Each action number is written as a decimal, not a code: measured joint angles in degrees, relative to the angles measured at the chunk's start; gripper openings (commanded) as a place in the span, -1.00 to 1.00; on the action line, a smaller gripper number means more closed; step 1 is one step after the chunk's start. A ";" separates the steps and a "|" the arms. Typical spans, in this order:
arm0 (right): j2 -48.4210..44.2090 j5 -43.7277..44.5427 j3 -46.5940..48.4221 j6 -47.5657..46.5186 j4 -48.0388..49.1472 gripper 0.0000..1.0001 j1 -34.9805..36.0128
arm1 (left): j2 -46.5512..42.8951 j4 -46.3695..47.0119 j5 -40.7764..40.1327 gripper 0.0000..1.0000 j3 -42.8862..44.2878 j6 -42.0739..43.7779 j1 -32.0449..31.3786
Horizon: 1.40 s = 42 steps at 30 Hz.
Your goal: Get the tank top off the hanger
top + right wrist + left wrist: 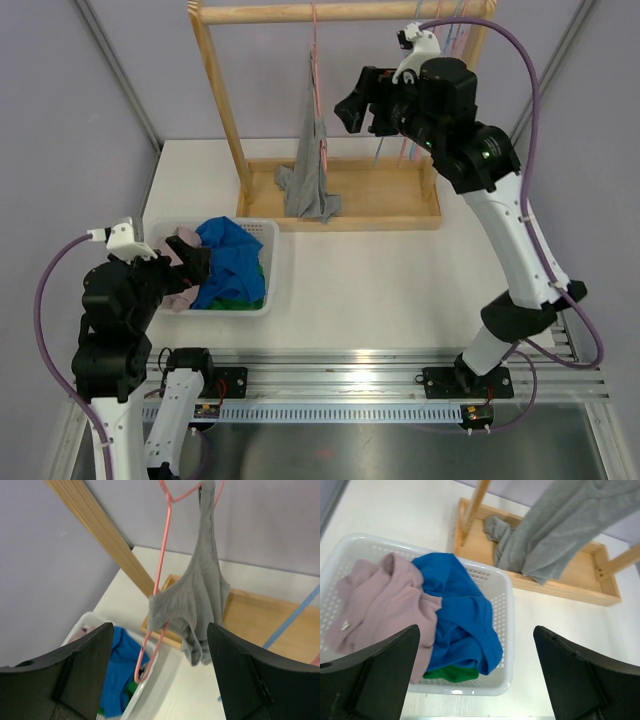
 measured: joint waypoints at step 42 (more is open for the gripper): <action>30.71 23.34 28.24 -21.24 4.90 -0.89 6.47 | -5.01 4.37 6.51 0.98 -12.70 -1.40 0.00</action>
